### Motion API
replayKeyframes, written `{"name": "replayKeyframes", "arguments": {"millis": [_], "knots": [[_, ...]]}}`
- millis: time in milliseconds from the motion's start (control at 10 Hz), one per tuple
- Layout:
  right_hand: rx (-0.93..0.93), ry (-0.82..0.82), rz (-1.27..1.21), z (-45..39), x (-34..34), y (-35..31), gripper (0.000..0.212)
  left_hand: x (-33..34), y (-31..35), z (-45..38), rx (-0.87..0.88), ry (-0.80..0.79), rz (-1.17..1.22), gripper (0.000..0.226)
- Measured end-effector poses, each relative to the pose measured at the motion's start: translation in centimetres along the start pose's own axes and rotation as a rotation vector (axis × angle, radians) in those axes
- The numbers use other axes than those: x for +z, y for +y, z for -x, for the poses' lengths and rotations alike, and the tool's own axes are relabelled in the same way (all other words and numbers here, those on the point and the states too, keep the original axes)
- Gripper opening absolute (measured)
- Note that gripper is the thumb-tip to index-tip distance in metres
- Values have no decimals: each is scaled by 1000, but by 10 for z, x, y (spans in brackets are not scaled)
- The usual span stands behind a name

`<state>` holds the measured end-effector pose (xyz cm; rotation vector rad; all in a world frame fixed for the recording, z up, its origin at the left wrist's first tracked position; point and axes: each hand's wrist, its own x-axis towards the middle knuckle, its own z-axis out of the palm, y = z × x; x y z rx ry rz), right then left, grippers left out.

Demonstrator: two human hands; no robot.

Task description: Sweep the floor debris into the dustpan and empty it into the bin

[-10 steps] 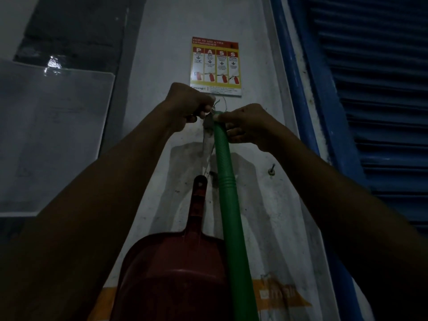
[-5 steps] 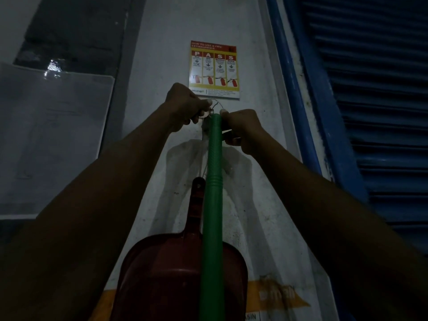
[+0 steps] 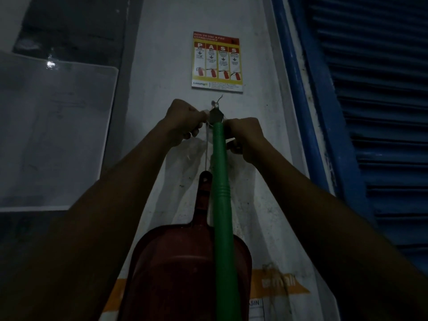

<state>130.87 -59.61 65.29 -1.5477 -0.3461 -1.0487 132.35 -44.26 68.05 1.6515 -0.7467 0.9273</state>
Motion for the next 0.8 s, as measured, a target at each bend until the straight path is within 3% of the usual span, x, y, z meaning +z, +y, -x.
{"name": "replayKeyframes", "arguments": {"millis": [200, 500, 600, 700, 800], "knots": [[-159, 83, 160, 26, -7, 14, 28, 7, -5, 22, 63, 34, -43, 28], [-418, 310, 510, 73, -21, 28, 27, -11, -14, 73, 211, 40, -20, 43], [-478, 340, 616, 93, -22, 25, 27, -20, -18, 91, 347, 132, -264, 57], [-507, 355, 633, 113, -20, 18, 25, -34, -15, 119, 488, 226, -561, 55], [-524, 344, 596, 136, -18, 7, 25, -51, -11, 145, 611, 245, -660, 56]]}}
